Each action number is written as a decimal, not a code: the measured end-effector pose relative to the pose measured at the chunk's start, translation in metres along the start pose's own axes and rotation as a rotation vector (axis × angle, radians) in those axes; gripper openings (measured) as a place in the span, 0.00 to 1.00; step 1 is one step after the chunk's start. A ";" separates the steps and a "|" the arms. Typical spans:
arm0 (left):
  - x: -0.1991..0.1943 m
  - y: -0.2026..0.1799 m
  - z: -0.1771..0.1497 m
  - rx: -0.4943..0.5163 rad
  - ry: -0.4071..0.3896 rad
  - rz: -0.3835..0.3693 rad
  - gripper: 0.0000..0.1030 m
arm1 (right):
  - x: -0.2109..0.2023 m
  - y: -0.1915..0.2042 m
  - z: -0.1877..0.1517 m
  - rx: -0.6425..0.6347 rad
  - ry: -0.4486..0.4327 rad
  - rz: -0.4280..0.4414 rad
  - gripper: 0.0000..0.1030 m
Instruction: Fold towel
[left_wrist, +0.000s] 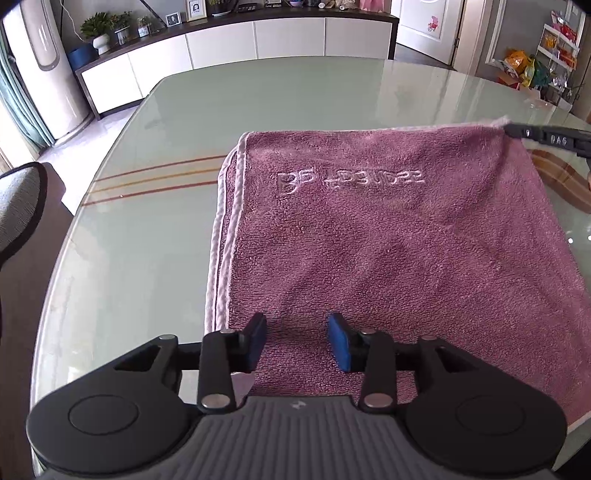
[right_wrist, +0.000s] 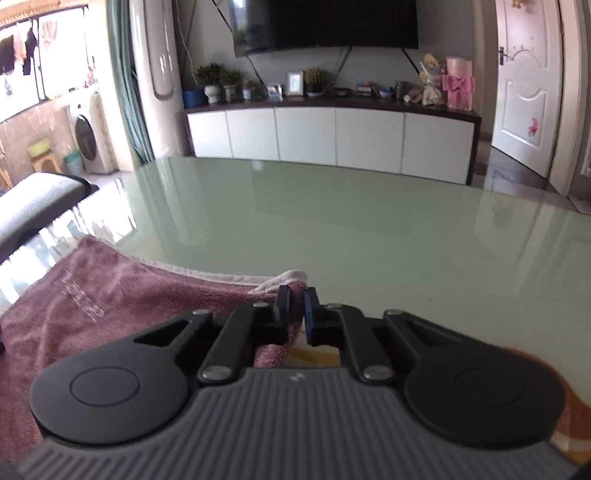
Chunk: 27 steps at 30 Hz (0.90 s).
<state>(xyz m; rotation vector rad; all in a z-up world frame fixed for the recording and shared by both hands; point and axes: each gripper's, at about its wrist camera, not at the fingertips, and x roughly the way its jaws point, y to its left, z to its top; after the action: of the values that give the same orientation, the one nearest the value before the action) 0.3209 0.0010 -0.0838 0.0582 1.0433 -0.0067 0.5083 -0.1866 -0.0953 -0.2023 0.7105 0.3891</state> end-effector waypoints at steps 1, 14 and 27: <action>0.000 0.000 0.001 0.003 0.005 -0.001 0.43 | -0.003 0.003 -0.002 -0.057 -0.029 -0.021 0.39; 0.010 -0.007 0.062 0.025 -0.046 -0.032 0.48 | 0.001 0.042 0.025 -0.142 -0.054 0.242 0.21; 0.040 -0.015 0.069 0.072 0.002 0.002 0.51 | -0.034 0.064 0.004 -0.303 -0.042 0.384 0.20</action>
<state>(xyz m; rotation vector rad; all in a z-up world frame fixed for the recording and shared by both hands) 0.3998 -0.0162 -0.0843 0.1250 1.0452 -0.0424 0.4611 -0.1364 -0.0725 -0.3436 0.6462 0.8674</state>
